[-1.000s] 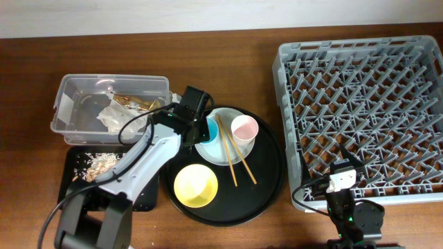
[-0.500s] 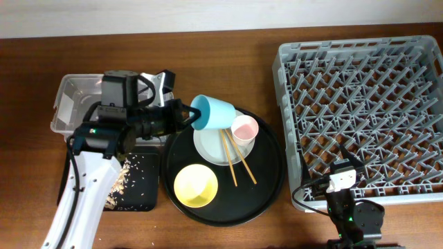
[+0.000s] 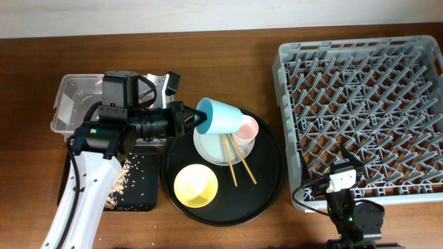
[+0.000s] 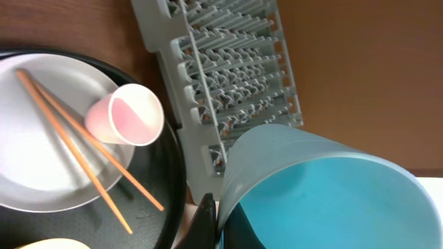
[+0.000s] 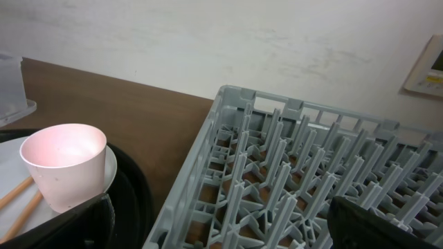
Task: Sort waste into correct bins and load items into the dishwasher rack
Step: 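Hold the blue cup out and bring the right gripper to it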
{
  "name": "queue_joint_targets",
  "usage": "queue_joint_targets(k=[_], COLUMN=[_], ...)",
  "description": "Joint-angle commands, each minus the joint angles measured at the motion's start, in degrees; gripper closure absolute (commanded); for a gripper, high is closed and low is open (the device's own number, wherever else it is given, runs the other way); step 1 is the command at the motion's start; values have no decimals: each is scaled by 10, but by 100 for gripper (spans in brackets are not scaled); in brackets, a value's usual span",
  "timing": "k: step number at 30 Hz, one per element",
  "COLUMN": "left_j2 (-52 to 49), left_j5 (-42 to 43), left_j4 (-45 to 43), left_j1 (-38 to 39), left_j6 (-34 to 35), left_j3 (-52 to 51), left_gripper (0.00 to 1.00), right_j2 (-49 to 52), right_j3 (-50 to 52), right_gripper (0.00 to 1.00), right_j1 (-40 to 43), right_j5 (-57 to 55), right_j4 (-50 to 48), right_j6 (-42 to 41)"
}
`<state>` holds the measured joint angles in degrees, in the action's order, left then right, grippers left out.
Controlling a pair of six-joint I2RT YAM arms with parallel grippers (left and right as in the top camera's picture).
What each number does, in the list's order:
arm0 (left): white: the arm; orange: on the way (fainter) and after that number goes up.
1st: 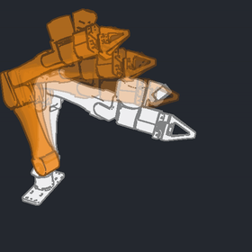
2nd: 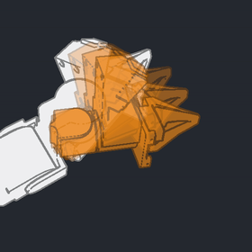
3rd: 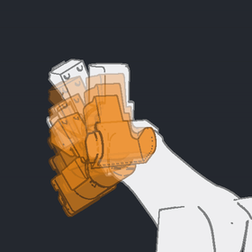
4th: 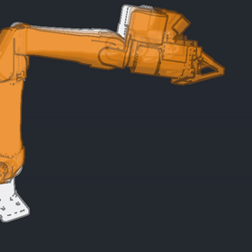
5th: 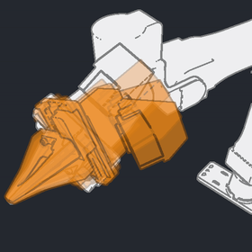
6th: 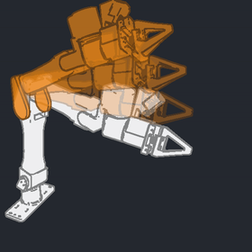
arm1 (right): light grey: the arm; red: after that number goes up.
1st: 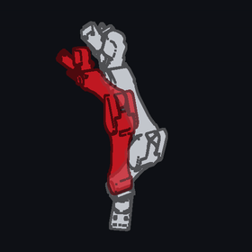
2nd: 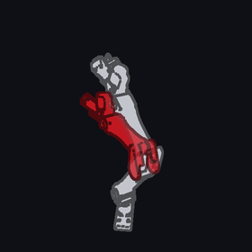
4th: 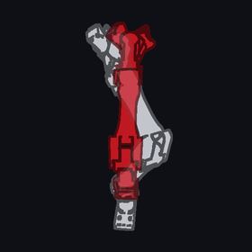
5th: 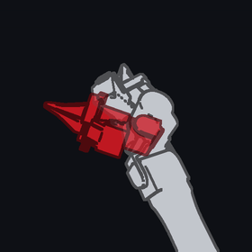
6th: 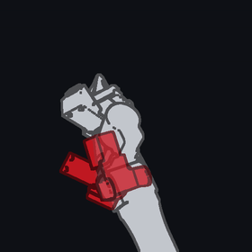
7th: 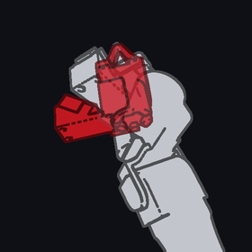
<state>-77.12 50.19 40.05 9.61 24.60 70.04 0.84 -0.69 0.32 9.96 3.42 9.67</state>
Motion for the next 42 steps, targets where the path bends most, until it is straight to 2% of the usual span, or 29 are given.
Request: queue_joint_targets(k=[1, 3, 4, 6, 7, 10, 13, 16, 18, 21, 23, 25, 29, 35, 38, 42], left_j2=[7, 7, 7, 7, 7, 7, 7, 7, 7, 7, 7, 7, 7, 7, 7, 7], left_j5=[66, 123, 167, 196, 195, 195, 195, 195, 214, 263, 299, 302, 298, 284, 257, 204], left_j4=[0, -17, -45, -76, -86, -88, -103, -103, -104, -105, -105, -107, -156, -165, -173, -174], left_j1=[-2, -2, -2, -2, -2, -2, -2, -1, -1, -1, 6, 21, 57, 65, 76, 114], left_j6=[-12, -12, -11, -11, -9, -9, -9, -2, 4, 4, 3, 3, 4, 4, 3, 3], left_j3=[7, 7, 7, 7, 7, 7, 7, 7, 7, 7, 7, 7, 7, 7, 7, 7], left_gripper=[100, 100, 100, 100, 100, 100, 100, 100, 100, 100, 100, 100, 100, 100, 100, 100], right_j2=[-4, -4, -4, -4, -4, -3, 16, 106, 213, 353, 412, 454, 507, 513, 514, 514], right_j3=[4, 4, 4, 4, 4, -36, -143, -302, -413, -506, -518, -517, -517, -516, -516, -516], right_gripper=[1, 1, 1, 1, 1, 1, 1, 1, 2, 1, 2, 1, 1, 0, 0, 1], right_j1=[-3, -3, -3, -3, -3, -3, -3, -3, -3, -3, -3, -3, -4, -5, -48, -112], right_j5=[-1, 0, 33, 86, 142, 175, 244, 281, 365, 598, 698, 753, 767, 741, 667, 583], right_j4=[2, -3, -7, -12, -51, -73, -66, 59, 156, 122, 81, 80, 83, 86, 120, 96], right_j6=[-1, -2, -1, -2, -25, -229, -271, -307, -314, -314, -320, -329, -327, -327, -324, -325])
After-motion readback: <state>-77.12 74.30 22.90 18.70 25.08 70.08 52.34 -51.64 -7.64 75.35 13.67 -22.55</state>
